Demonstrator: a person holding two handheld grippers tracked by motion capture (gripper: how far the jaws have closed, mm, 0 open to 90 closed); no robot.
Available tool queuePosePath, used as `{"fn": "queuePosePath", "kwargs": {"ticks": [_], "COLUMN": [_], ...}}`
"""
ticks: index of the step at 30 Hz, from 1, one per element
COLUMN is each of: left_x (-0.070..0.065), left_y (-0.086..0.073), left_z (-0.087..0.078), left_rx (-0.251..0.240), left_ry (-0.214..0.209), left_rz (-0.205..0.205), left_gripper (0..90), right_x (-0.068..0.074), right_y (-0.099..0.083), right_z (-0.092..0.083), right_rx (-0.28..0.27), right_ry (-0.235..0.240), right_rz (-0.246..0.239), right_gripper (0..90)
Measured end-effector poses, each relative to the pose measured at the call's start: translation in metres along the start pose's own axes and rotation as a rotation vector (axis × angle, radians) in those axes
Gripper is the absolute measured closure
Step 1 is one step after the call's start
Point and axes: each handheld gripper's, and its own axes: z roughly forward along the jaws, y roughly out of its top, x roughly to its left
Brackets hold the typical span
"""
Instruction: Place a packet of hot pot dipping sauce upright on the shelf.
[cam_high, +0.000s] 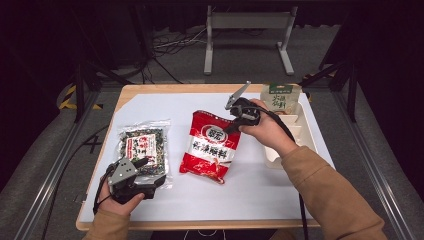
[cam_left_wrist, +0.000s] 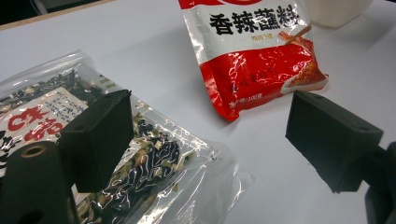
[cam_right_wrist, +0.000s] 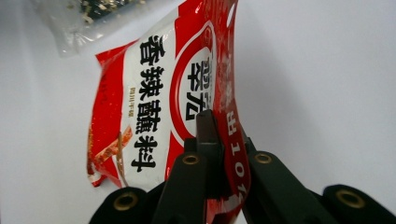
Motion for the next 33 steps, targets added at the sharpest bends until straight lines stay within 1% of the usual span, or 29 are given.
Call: {"fn": "queuePosePath", "kwargs": {"ticks": [1, 2, 3, 4, 5, 6, 7, 9, 11, 12, 13, 15, 19, 21, 22, 23, 25, 26, 29, 31, 33], "left_x": [0.0, 0.0, 0.0, 0.0, 0.0, 0.0, 0.0, 0.0, 0.001, 0.001, 0.0, 0.0, 0.0, 0.0, 0.0, 0.0, 0.0, 0.0, 0.0, 0.0, 0.0], "left_y": [0.0, 0.0, 0.001, 0.001, 0.001, 0.001, 0.001, 0.002, 0.002, 0.002, 0.001, 0.001, 0.001, 0.001, 0.001, 0.001, 0.001, 0.001, 0.001, 0.001, 0.001], "left_z": [0.001, 0.001, 0.002, 0.002, 0.002, 0.002, 0.002, 0.003, 0.003, 0.003, 0.003, 0.002, 0.002, 0.001, 0.001, 0.001, 0.001, 0.001, 0.001, 0.001, 0.001], "left_rx": [-0.001, -0.001, 0.0, 0.0, 0.0, 0.001, 0.001, -0.001, -0.001, -0.001, -0.001, -0.003, -0.004, -0.002, -0.004, -0.004, -0.004, -0.005, -0.004, -0.005, -0.006], "left_ry": [0.0, 0.0, -0.004, -0.004, -0.006, -0.007, -0.006, -0.006, -0.005, -0.005, -0.005, -0.003, -0.001, 0.0, -0.003, -0.001, 0.0, 0.0, 0.0, 0.0, -0.001], "left_rz": [0.004, 0.004, 0.0, 0.007, 0.003, -0.001, 0.004, 0.004, 0.004, 0.004, 0.0, 0.001, 0.0, 0.003, -0.004, 0.0, 0.0, 0.001, 0.0, 0.0, 0.001], "left_gripper": [15.5, 15.5, 15.5, 15.5, 15.5, 15.5, 15.5, 15.5, 15.5, 15.5, 15.5, 15.5, 15.5, 15.5, 15.5, 15.5, 15.5, 15.6, 15.6, 15.6, 15.6], "right_x": [0.003, 0.003, 0.01, 0.012, 0.016, 0.018, 0.021, 0.026, 0.031, 0.031, 0.034, 0.04, 0.048, 0.052, 0.054, 0.057, 0.058, 0.062, 0.065, 0.068, 0.069], "right_y": [0.002, 0.002, 0.005, 0.006, 0.007, 0.009, 0.01, 0.012, 0.015, 0.015, 0.016, 0.019, 0.023, 0.024, 0.025, 0.026, 0.026, 0.028, 0.029, 0.03, 0.03], "right_z": [-0.002, -0.002, -0.007, -0.008, -0.011, -0.013, -0.014, -0.017, -0.019, -0.019, -0.021, -0.025, -0.032, -0.035, -0.036, -0.038, -0.039, -0.042, -0.045, -0.049, -0.049], "right_rx": [-0.001, -0.001, -0.011, -0.015, -0.016, -0.021, -0.027, -0.024, -0.028, -0.028, -0.028, -0.037, -0.043, -0.049, -0.046, -0.043, -0.043, -0.045, -0.038, -0.032, -0.031], "right_ry": [-0.003, -0.003, -0.002, -0.002, -0.006, -0.001, -0.001, -0.003, -0.003, -0.003, -0.005, -0.005, -0.005, -0.01, -0.017, -0.027, -0.029, -0.036, -0.047, -0.063, -0.071], "right_rz": [-0.009, -0.009, -0.024, -0.031, -0.039, -0.056, -0.063, -0.068, -0.084, -0.084, -0.082, -0.102, -0.119, -0.136, -0.145, -0.151, -0.159, -0.176, -0.184, -0.203, -0.203], "right_gripper": [88.3, 88.3, 88.3, 88.3, 88.3, 88.3, 88.3, 88.3, 88.3, 88.3, 88.3, 88.3, 88.4, 88.4, 88.4, 88.4, 88.4, 88.4, 88.5, 88.4, 88.4]}}
